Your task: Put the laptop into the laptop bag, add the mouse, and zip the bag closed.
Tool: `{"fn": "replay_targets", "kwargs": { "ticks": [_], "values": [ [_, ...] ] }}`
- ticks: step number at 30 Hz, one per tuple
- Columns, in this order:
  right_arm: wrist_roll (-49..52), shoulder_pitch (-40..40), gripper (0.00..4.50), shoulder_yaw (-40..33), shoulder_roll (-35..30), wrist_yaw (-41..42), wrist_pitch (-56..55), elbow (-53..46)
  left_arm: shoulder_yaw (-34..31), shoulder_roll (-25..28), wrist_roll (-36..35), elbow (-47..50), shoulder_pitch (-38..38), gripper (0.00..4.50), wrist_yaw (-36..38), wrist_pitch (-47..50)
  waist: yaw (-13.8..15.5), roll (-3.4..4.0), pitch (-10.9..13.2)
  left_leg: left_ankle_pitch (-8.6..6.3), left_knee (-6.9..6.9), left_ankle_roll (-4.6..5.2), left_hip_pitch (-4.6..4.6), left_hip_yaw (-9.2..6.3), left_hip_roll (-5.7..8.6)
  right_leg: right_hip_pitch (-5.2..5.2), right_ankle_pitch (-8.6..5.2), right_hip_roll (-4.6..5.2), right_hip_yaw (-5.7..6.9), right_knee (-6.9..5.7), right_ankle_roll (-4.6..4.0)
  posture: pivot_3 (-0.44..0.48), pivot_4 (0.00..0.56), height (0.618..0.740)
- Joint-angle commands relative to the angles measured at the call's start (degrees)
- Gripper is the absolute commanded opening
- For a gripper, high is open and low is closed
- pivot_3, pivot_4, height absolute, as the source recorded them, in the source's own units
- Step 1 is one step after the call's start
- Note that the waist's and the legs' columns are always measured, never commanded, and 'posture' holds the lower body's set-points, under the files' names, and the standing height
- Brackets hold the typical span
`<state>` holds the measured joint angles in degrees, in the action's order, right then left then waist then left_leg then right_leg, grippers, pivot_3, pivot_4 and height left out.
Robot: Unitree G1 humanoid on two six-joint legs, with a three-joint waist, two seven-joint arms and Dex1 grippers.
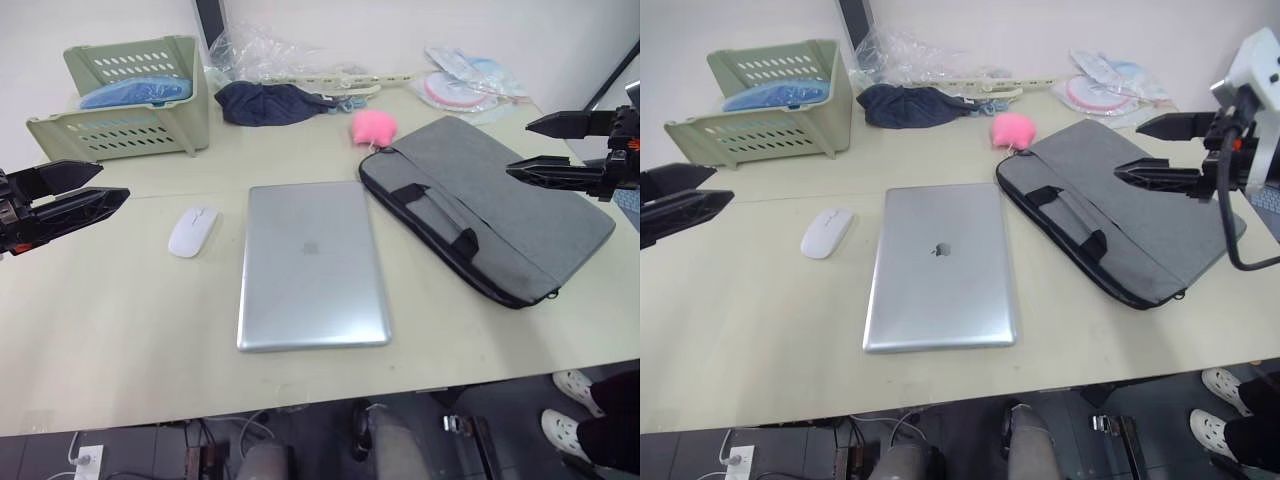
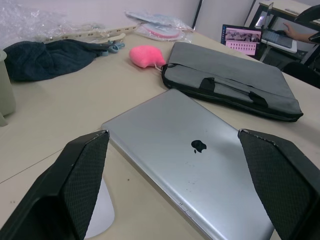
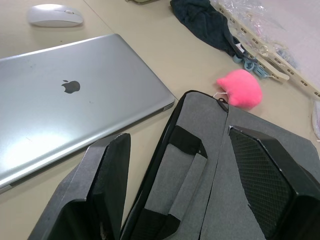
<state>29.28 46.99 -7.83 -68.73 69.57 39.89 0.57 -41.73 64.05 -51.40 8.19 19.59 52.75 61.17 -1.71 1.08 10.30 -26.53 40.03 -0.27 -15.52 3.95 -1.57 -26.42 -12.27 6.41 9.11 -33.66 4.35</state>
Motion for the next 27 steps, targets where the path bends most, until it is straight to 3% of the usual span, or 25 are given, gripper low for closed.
{"fn": "replay_targets", "kwargs": {
  "ticks": [1, 8, 16, 19, 23, 26, 27],
  "values": [
    [0.1, 0.9, 3.45, -2.1, 0.4, -1.0, -1.2, -0.3, 0.5, 0.4, 0.0, -0.3, 2.0, 4.42, -0.8, -2.0, 0.0, 0.0, 0.0, 0.0, 0.0, 0.0, 0.0, 0.0, 0.0, 0.0, 0.0, 0.0, 0.0, 0.0, 0.0, 0.0, 0.15, 0.74],
    [0.3, 0.8, 3.45, -2.3, 1.7, -1.9, -0.6, -1.1, 3.8, 0.0, -0.9, -1.4, 5.1, 4.42, -1.3, -2.4, 0.0, 0.0, 0.0, 0.0, 0.02, 0.0, 0.01, 0.0, 0.01, -0.01, 0.0, 0.01, 0.0, -0.05, 0.0, 0.0, 0.15, 0.74],
    [1.7, -1.0, 3.45, -3.6, 2.7, -3.7, 1.0, -3.1, 3.8, -1.9, -2.5, -2.8, 2.4, 4.42, -1.0, -0.2, 0.0, 0.0, 0.0, 0.0, 0.03, 0.0, 0.02, 0.01, 0.01, 0.0, 0.0, 0.01, 0.02, -0.07, 0.0, 0.0, 0.15, 0.74],
    [3.1, -3.7, 3.45, -4.9, 4.1, -5.7, 2.8, -6.4, 3.2, -3.8, -6.4, -3.2, -0.5, 4.42, 0.4, 4.5, 0.0, 0.0, 0.0, 0.0, 0.05, 0.0, 0.01, 0.0, 0.01, 0.0, 0.0, 0.0, 0.02, -0.07, 0.0, 0.0, 0.15, 0.74],
    [4.6, -5.6, 3.45, -6.7, 8.5, -11.7, 5.3, -10.0, 0.8, -9.8, -12.0, -6.0, -1.4, 4.42, -3.2, 9.0, 0.0, 0.0, 0.0, 0.0, 0.06, 0.0, 0.06, 0.05, 0.01, 0.01, 0.0, 0.02, -0.01, -0.13, 0.0, 0.0, 0.15, 0.74],
    [4.7, -8.6, 2.6, -6.8, 12.2, -17.1, 6.8, -14.0, 2.1, -12.1, -12.7, -5.6, -4.5, 4.5, -3.2, 10.0, 0.0, -0.03, 0.0, 0.0, 0.08, 0.0, 0.1, 0.04, 0.0, 0.0, 0.0, 0.02, 0.0, -0.19, 0.0, 0.0, 0.15, 0.74],
    [5.6, -9.8, 2.12, -7.2, 13.7, -19.0, 8.1, -15.7, 2.5, -12.9, -12.5, -6.2, -5.0, 4.5, -4.0, 9.9, 0.1, -0.04, 0.0, 0.0, 0.07, 0.0, 0.11, 0.04, 0.0, 0.02, 0.0, 0.02, 0.0, -0.18, 0.0, 0.0, 0.15, 0.74]
  ]
}}
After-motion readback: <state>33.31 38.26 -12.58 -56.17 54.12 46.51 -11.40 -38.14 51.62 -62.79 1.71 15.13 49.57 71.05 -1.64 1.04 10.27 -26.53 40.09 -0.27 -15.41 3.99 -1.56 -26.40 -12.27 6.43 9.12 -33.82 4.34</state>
